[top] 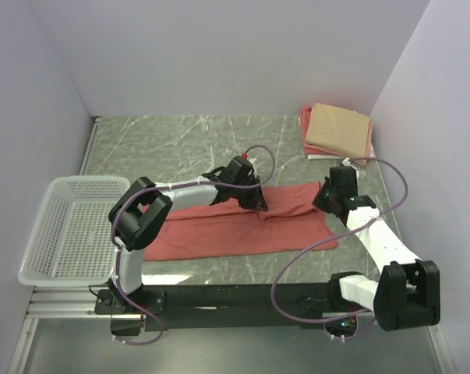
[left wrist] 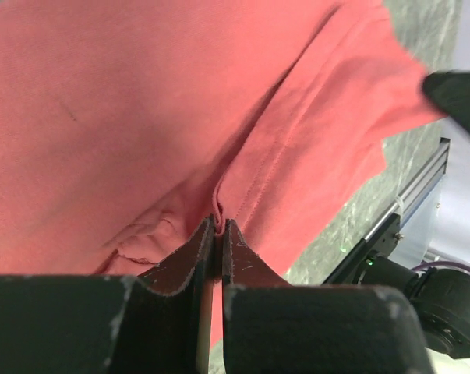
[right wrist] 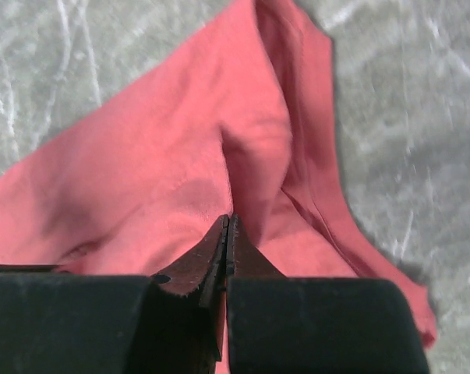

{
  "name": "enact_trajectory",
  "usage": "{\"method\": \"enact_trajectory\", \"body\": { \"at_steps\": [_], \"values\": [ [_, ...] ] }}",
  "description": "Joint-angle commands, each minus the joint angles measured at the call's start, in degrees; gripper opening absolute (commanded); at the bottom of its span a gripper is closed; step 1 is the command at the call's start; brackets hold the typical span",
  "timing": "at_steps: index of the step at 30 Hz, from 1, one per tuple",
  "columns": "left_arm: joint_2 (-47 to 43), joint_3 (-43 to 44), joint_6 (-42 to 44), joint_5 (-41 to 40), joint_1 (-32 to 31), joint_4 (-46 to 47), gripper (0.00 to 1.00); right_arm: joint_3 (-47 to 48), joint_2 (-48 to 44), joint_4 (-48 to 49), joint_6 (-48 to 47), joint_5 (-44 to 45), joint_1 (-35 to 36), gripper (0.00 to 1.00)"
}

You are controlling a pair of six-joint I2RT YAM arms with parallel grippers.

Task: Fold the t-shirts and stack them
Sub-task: Fold the tshirt

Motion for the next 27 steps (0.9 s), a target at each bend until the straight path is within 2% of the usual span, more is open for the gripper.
{"method": "enact_trajectory", "body": {
  "at_steps": [1, 4, 8, 13, 14, 15, 20, 24, 27],
  "values": [
    [-3.61, 2.6, 1.99, -0.18, -0.32, 0.01, 0.08, -2.43, -2.86, -1.29, 1.97, 1.54, 0.02, 0.0],
    [-3.08, 2.78, 2.78, 0.79, -0.32, -1.05, 0.08, -5.24, -4.45, -0.76, 3.82, 0.84, 0.02, 0.0],
    [-1.95, 1.11, 3.48, 1.93, -0.41, -0.87, 0.13, -9.8, -7.07, 0.91, 6.36, -0.65, -0.42, 0.11],
    [-2.2, -1.96, 4.1, -0.08, -0.67, -1.14, 0.24, -12.02, -11.65, 0.13, 8.13, 0.13, -1.13, 0.37],
    [-3.07, -2.41, 3.92, -0.96, -0.58, -1.14, 0.33, -11.93, -13.4, -0.32, 8.21, 1.0, -1.13, 0.44],
    [-3.43, -2.58, 4.1, -1.4, -0.58, -1.31, 0.35, -11.84, -14.29, -1.28, 8.21, 1.36, -1.21, 0.47],
    [-7.02, -2.06, 4.36, -7.63, -0.58, -5.7, 0.43, -9.65, -16.49, -2.6, 6.99, 1.1, -1.04, 0.49],
    [-10.28, -0.39, 3.66, -15.19, -0.58, -10.27, 0.42, -6.4, -13.34, -2.08, 6.02, -0.57, -1.04, 0.48],
    [-11.52, 2.07, 3.05, -16.08, -0.58, -12.21, 0.39, -4.11, -9.38, -0.59, 5.32, -0.13, -1.04, 0.47]
  ]
}}
